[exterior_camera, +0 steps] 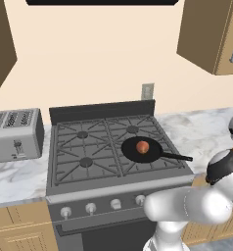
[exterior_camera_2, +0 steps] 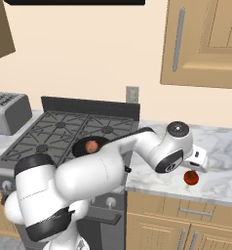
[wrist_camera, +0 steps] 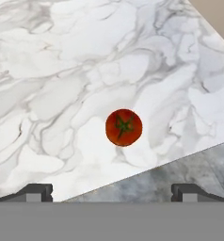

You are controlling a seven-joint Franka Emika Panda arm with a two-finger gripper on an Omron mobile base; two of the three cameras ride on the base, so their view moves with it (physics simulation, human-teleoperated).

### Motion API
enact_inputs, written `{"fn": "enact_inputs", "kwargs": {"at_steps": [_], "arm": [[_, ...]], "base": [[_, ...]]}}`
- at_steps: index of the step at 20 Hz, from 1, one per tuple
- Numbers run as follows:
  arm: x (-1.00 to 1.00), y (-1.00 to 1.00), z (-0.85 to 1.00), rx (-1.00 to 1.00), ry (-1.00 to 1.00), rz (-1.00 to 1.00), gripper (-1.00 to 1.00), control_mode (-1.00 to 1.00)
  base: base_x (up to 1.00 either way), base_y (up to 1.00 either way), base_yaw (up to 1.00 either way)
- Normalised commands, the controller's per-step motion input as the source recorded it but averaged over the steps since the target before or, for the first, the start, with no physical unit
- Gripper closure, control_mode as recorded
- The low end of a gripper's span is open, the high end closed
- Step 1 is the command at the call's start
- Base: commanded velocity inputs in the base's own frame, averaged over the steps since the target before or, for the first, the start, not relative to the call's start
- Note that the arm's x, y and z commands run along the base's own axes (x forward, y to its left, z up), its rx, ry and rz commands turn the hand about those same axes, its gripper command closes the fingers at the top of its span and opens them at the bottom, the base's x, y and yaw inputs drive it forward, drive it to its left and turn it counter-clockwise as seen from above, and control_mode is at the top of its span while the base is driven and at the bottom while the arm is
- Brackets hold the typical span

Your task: Place the pan on the front right burner on the stove. Then place the tomato and the onion in the pan and turn on the front right burner.

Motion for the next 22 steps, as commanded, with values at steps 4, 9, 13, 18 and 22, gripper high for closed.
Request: {"fn": "enact_inputs", "kwargs": {"at_steps": [4, 9, 13, 18, 22], "arm": [[0.22, -0.09, -0.39, 0.0, 0.0, 0.0, -1.0, -1.0], [0.16, -0.21, -0.35, 0.0, 0.0, 0.0, -1.0, -1.0], [0.0, -0.29, -0.01, 0.0, 0.0, 0.0, -1.0, -1.0], [0.02, -0.23, 0.0, 0.0, 0.0, 0.0, -1.0, -1.0], [0.09, -0.02, 0.0, 0.0, 0.0, 0.0, -1.0, -1.0]], "base": [[0.0, 0.0, 0.0], [0.0, 0.0, 0.0], [0.0, 0.0, 0.0], [0.0, 0.0, 0.0], [0.0, 0.0, 0.0]]}}
